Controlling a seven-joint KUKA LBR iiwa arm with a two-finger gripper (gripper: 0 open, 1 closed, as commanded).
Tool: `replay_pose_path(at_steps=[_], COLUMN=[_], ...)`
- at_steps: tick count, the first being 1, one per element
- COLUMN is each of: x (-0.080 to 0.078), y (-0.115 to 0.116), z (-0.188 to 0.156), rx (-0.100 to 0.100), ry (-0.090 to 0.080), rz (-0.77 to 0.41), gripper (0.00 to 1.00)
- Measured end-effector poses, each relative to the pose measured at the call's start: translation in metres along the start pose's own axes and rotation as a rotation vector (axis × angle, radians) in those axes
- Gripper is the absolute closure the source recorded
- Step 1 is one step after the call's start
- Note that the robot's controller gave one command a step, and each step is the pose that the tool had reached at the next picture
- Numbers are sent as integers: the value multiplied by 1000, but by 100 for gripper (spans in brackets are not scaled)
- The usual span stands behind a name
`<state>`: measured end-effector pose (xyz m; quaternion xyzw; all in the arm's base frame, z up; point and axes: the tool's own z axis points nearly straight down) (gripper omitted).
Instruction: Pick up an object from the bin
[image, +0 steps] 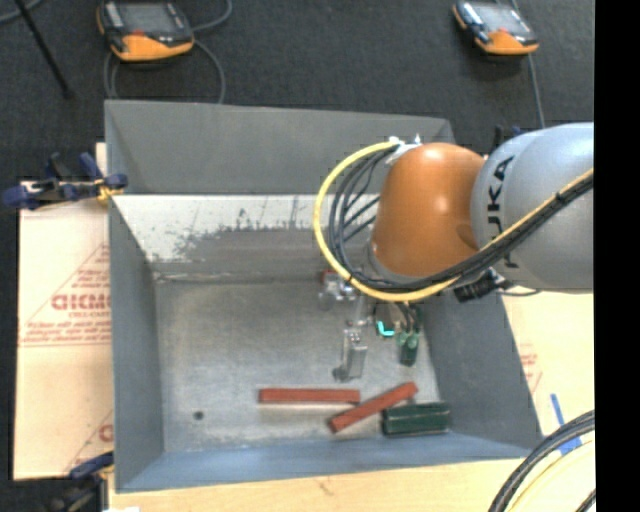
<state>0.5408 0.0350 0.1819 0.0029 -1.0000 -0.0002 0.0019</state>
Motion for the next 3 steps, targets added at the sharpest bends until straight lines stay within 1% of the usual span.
replay_pose_path(at_steps=[1, 2, 3], x=[66, 66, 52], y=[19, 18, 27], z=[101, 99, -32], rx=[-2, -1, 0], ry=[-13, -9, -15], rz=[-8, -7, -40], gripper=[0, 100, 100])
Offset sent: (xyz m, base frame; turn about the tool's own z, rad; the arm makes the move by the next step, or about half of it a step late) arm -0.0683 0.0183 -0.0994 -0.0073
